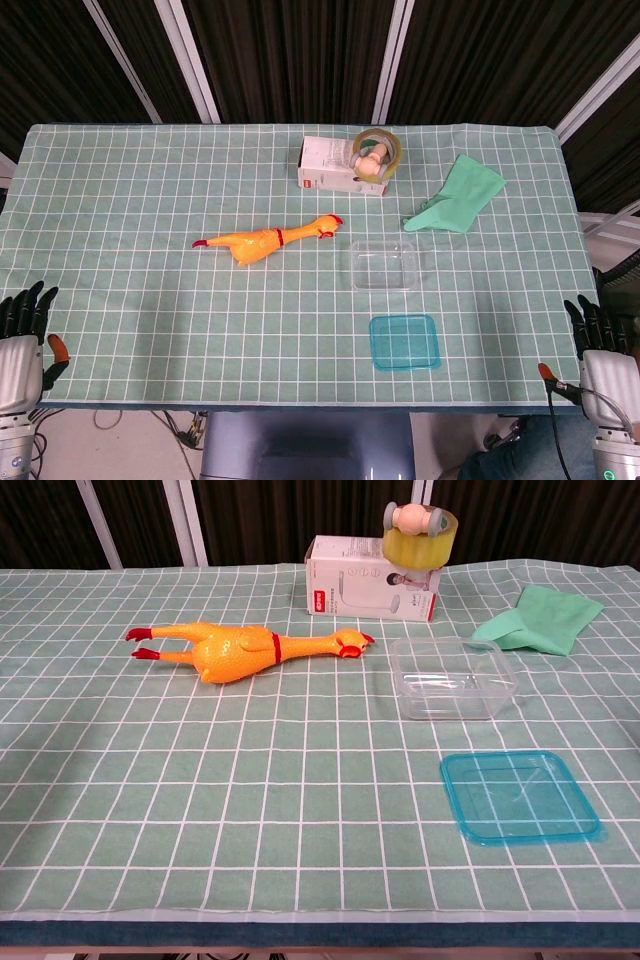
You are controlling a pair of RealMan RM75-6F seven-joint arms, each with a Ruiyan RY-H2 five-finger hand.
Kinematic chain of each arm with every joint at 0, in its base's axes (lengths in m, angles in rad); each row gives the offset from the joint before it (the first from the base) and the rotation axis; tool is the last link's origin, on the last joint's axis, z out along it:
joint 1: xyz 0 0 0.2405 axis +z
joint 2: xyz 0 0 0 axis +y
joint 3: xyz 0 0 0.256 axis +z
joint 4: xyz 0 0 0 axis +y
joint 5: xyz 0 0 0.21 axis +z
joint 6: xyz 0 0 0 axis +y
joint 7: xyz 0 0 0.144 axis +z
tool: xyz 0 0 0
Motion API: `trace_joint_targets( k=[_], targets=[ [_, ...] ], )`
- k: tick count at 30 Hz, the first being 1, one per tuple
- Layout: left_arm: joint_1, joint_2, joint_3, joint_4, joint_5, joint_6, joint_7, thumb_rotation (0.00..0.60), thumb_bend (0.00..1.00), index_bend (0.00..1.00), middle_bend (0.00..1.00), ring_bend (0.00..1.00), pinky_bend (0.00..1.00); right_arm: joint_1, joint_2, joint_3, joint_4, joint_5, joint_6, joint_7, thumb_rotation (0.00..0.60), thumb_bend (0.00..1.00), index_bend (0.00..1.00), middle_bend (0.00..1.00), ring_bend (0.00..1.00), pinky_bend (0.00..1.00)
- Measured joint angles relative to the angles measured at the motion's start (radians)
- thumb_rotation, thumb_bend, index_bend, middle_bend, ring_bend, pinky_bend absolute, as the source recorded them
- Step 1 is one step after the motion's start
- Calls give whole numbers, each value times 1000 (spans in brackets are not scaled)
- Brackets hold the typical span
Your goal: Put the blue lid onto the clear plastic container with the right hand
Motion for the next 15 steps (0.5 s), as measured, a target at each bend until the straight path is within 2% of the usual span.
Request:
trace_joint_targets(
  k=[9,15],
  targets=[
    [5,-2,5,-2,10,9,10,600,770,97,0,0,0,4,7,-7,-13,-4,-12,5,600,250,0,0,0,0],
    [6,-5,8,-3,15,11,16,600,770,97,0,0,0,6,34,-24,-27,-16,-36,20,600,195,0,0,0,0]
  ],
)
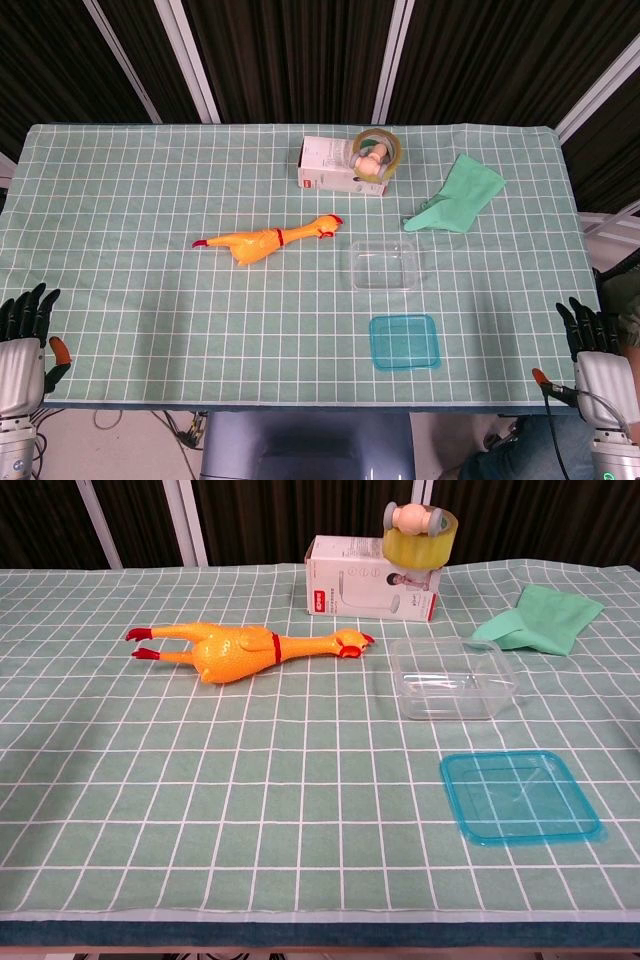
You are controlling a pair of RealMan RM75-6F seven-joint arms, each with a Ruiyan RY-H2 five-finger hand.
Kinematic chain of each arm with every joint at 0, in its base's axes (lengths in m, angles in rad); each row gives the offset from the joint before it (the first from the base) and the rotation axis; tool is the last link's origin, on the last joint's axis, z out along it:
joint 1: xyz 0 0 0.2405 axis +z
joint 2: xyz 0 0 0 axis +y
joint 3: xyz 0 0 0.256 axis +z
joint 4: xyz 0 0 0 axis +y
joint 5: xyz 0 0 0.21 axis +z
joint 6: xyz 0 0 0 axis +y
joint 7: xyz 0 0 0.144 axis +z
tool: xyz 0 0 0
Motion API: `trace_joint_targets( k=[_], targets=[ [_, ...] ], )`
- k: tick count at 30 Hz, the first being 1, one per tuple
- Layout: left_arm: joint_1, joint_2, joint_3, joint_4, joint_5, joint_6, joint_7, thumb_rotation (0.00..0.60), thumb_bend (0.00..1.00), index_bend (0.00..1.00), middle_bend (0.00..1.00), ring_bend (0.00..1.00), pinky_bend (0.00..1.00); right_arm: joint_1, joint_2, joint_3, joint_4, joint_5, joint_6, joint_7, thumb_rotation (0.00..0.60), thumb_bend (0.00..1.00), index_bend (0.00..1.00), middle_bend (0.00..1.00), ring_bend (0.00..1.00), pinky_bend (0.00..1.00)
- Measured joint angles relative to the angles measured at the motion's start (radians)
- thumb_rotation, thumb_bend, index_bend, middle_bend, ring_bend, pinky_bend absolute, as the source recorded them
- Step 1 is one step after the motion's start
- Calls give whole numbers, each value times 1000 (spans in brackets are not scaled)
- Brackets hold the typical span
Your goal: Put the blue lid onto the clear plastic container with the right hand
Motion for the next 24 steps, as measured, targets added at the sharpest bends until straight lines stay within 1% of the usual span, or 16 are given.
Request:
trace_joint_targets(
  k=[2,4,11,15,20,24],
  targets=[
    [0,0,-1,0,-4,-1,0,600,770,97,0,0,0,3,13,-9,-9,1,-20,-4,600,163,0,0,0,0],
    [0,1,-2,0,-5,-1,-1,600,770,96,0,0,0,6,27,-19,-24,5,-44,-12,600,155,0,0,0,0],
    [2,6,-9,-12,-9,6,-10,600,770,97,0,0,0,29,100,-52,-95,0,-124,7,600,155,0,0,0,0],
    [0,5,-8,-11,-20,-4,-6,600,769,97,0,0,0,58,138,-55,-133,-2,-173,-28,600,155,0,0,0,0],
    [0,1,-8,-8,-26,-8,-4,600,770,97,0,0,0,119,190,-39,-234,48,-267,-139,600,155,0,0,0,0],
    [-3,2,-13,-5,-45,-17,-5,600,770,97,0,0,0,172,201,-17,-317,135,-335,-268,600,155,0,0,0,0]
  ],
)
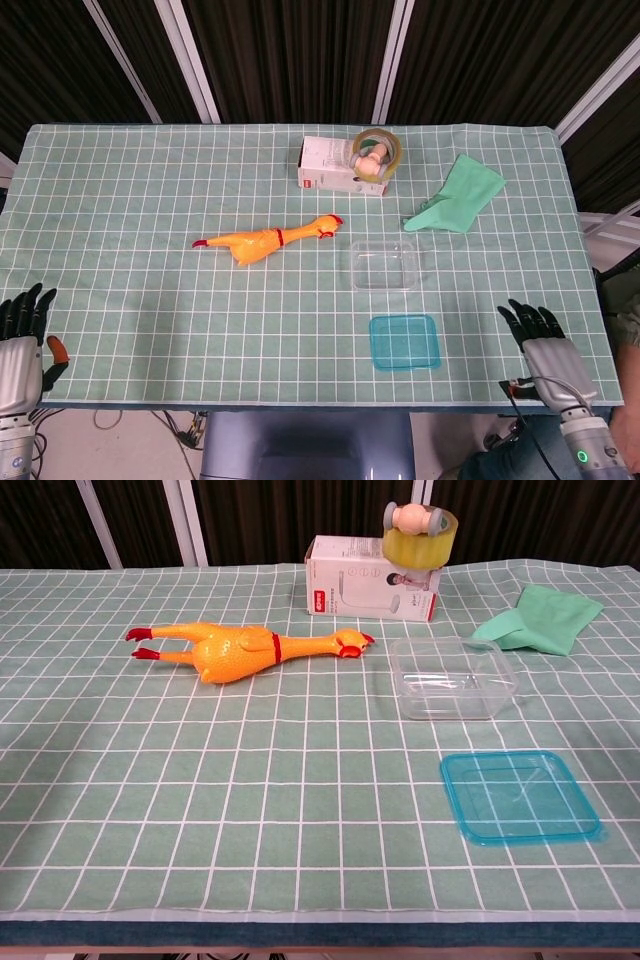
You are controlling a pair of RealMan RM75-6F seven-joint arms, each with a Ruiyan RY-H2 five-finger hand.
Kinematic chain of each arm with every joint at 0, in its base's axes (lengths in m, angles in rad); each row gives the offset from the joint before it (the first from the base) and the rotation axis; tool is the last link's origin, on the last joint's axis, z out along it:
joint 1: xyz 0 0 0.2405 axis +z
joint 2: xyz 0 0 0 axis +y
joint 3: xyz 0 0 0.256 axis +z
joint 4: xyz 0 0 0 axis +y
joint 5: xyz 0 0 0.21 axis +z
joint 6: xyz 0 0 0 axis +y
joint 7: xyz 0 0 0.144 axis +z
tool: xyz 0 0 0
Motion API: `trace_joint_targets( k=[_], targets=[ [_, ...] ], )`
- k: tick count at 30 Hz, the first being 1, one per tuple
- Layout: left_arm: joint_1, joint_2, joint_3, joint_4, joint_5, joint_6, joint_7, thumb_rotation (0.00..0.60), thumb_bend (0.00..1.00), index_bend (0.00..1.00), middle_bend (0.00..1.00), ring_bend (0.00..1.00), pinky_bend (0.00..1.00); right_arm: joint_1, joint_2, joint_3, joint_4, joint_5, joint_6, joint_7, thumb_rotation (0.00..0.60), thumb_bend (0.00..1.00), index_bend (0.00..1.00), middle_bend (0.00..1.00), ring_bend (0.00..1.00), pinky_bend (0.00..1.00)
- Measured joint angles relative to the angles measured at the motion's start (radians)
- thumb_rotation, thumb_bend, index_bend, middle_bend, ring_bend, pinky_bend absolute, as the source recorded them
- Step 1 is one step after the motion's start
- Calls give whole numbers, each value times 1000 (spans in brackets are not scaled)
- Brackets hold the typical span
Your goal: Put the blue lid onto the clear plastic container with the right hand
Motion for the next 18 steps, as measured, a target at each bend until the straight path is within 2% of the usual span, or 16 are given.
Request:
trace_joint_targets(
  k=[6,13,18],
  targets=[
    [-3,5,-9,-3,-15,-4,-8,600,770,97,0,0,0,89,-35,31,-79,186,-65,-227,600,155,0,0,0,0],
    [-7,8,-10,-4,-27,-14,-12,600,770,96,0,0,0,198,-183,48,-102,396,-78,-456,600,155,0,8,0,0],
    [-8,7,-12,-3,-36,-17,-12,600,770,97,0,0,0,259,-283,54,-84,487,-68,-531,600,155,0,52,0,0]
  ],
)
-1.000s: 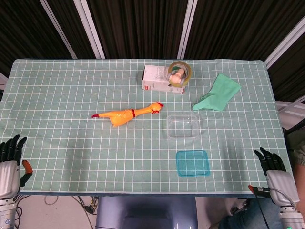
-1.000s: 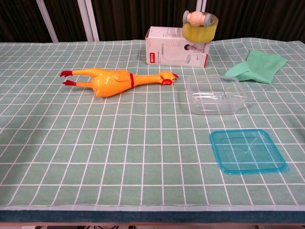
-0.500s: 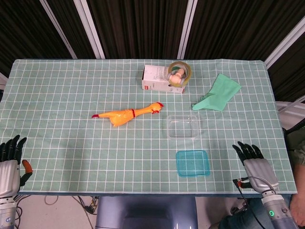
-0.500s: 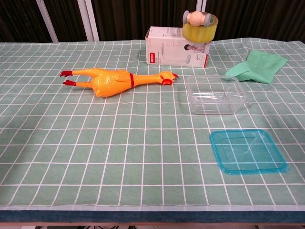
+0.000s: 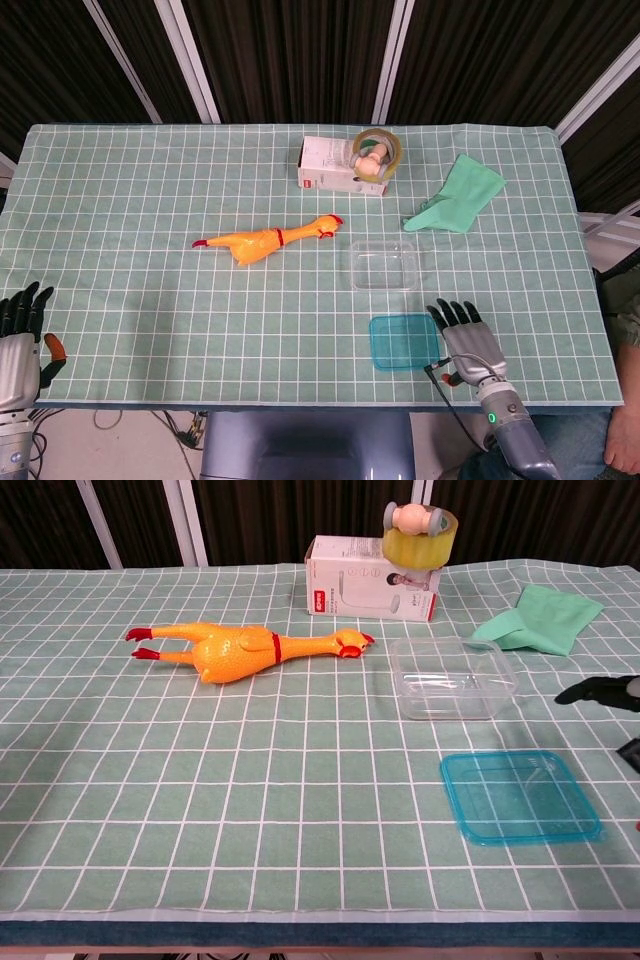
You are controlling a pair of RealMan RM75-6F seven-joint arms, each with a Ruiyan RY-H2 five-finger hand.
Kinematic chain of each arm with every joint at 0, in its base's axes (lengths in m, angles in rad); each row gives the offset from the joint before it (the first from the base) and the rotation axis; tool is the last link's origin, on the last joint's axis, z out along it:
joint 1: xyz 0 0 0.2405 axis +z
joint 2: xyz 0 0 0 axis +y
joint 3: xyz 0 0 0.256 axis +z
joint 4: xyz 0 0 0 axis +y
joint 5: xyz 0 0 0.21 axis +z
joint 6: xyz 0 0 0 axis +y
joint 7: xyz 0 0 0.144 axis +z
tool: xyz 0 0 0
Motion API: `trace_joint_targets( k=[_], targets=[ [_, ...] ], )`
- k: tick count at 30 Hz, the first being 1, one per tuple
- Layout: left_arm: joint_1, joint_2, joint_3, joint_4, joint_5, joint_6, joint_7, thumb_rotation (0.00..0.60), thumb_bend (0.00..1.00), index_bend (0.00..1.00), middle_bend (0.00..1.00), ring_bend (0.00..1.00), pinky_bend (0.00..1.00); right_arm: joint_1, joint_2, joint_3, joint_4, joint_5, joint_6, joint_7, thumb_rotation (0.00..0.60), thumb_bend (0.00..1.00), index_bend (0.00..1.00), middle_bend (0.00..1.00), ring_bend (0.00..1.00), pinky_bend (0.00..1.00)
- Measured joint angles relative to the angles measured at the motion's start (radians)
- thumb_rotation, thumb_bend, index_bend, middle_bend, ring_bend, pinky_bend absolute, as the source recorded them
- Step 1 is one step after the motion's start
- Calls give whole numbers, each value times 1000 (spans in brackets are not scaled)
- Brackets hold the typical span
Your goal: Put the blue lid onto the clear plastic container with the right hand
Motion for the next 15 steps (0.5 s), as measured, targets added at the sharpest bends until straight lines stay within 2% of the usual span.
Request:
trace_joint_targets(
  k=[9,15],
  targets=[
    [-4,-1,-3,5,-15,-8,1,600,770,97,0,0,0,78,-107,6,45,100,28,-59,600,154,0,67,0,0],
    [-6,-3,-2,7,-18,-9,4,600,770,97,0,0,0,111,-145,8,65,134,41,-56,600,154,0,138,0,0]
  ],
)
